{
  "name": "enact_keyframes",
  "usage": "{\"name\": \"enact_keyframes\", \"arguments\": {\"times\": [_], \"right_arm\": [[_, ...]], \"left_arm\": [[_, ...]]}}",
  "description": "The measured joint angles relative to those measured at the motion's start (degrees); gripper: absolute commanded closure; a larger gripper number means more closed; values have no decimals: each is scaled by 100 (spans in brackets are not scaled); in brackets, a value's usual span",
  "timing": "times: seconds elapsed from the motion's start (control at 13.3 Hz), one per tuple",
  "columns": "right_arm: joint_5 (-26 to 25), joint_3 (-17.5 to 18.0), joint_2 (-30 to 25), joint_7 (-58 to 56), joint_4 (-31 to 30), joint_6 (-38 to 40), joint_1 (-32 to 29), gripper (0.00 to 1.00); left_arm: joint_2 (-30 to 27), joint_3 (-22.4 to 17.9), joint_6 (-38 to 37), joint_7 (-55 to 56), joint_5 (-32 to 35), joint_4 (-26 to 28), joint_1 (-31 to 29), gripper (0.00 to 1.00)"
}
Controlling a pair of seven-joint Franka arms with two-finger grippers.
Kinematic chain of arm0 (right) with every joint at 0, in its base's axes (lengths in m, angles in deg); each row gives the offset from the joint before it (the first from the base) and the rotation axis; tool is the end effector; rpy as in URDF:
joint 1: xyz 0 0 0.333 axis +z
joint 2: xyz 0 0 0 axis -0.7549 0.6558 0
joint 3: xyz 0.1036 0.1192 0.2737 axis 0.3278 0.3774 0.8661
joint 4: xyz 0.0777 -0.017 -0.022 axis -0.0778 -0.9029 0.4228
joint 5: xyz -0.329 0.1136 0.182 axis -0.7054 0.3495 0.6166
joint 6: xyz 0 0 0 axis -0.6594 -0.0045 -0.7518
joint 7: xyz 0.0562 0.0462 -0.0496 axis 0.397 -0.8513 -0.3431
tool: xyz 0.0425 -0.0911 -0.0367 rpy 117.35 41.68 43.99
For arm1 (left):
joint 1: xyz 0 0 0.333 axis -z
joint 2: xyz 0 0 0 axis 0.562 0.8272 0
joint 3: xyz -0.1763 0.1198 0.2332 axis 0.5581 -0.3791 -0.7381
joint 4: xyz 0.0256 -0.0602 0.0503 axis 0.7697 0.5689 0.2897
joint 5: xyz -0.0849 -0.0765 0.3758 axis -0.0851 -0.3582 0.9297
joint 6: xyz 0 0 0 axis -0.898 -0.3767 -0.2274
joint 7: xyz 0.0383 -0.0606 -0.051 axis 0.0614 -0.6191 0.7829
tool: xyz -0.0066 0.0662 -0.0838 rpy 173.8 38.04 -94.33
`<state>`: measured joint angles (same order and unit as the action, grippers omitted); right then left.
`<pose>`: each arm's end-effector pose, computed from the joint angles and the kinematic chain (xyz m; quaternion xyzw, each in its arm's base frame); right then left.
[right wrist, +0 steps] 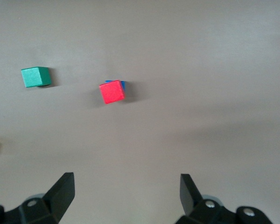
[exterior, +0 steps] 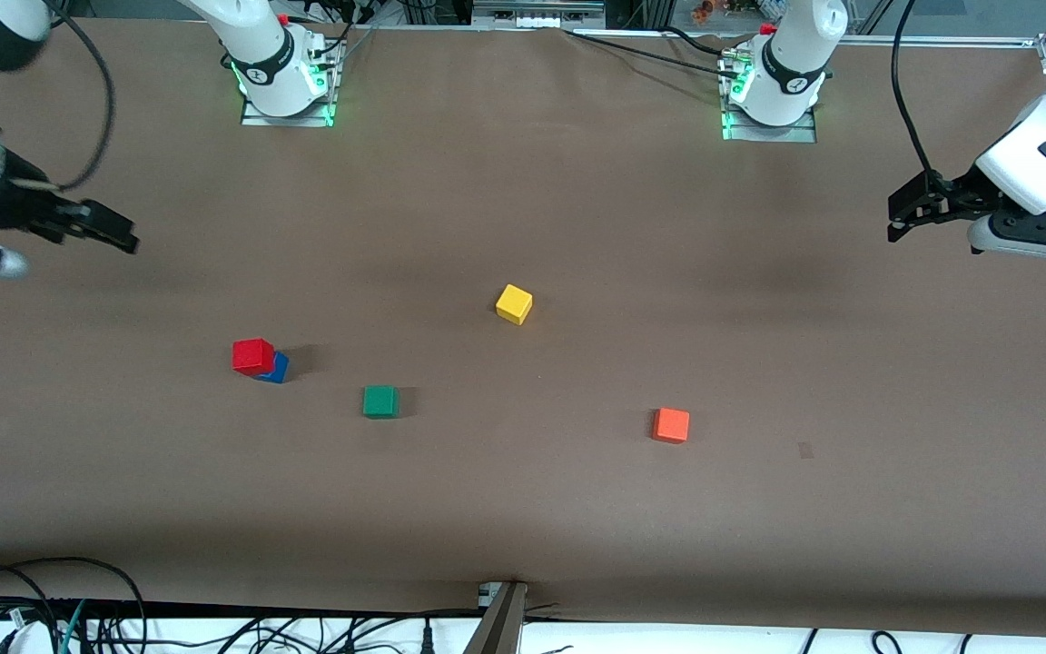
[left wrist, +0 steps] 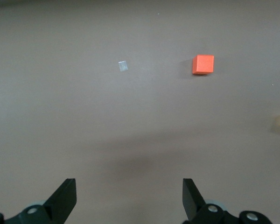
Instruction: Pass red block to right arm, stack on blue
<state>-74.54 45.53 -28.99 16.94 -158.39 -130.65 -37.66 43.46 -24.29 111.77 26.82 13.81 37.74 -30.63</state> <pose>0.5612 -0.0072 0.5847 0.9963 -0.0837 -0.0207 0.0012 0.5621 -0.0460 0.6099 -0.9980 0.0626 -0.0047 0.0003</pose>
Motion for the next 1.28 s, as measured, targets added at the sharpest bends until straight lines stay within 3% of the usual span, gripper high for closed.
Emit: {"name": "enact_keyframes", "arguments": {"times": [0.38,0.9,1.28], "right_arm": [[16,51,-90,-116,61,364,-866,0],[-3,250,-187,-1152,62,651,-1402,0],[-7,401,-335,-1193,63,480,-1455,0]], "left_arm": [[1,-31,-17,41,-4,-26,-11,0],[1,-31,-28,89,-5,-49,-12,0],[1,-34,-40,180,-5,-64,-20,0]]}}
